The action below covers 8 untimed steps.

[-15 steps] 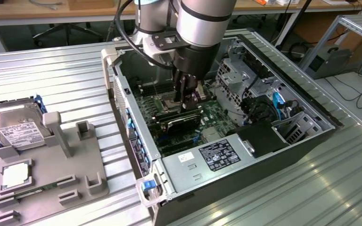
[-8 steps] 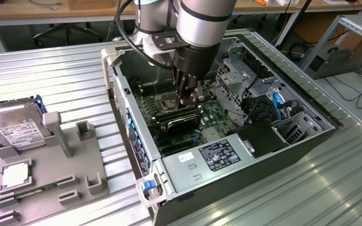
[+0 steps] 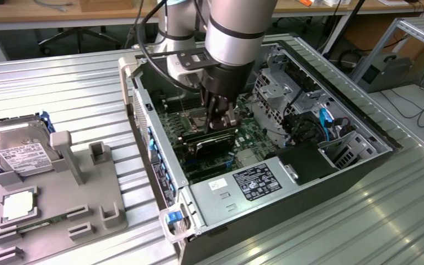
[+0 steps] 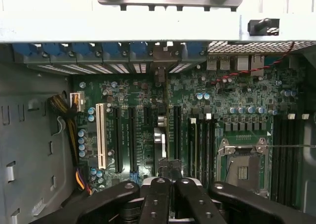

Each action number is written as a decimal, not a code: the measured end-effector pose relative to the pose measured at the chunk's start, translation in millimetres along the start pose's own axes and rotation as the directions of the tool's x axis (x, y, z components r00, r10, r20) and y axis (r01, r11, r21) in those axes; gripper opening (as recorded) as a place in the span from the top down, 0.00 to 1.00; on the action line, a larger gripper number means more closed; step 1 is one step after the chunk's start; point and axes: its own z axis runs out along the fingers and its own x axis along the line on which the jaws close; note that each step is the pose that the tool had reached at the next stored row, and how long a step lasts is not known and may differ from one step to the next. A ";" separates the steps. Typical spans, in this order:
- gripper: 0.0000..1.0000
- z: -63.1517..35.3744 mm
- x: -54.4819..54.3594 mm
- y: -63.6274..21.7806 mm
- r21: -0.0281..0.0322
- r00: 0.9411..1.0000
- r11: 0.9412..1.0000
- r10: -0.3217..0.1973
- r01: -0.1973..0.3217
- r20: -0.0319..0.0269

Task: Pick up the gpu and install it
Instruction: 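Press down on the gpu until it lock into place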

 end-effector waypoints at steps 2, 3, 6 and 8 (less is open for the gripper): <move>0.89 3.6 0.2 0.0 0.000 1.000 1.000 0.000 0.000 0.000; 0.89 5.5 0.3 0.0 0.000 1.000 1.000 0.000 0.000 0.000; 0.89 12.6 0.6 0.0 -0.001 1.000 1.000 0.000 0.000 0.000; 0.89 14.7 0.8 0.0 -0.001 1.000 1.000 0.000 0.000 0.000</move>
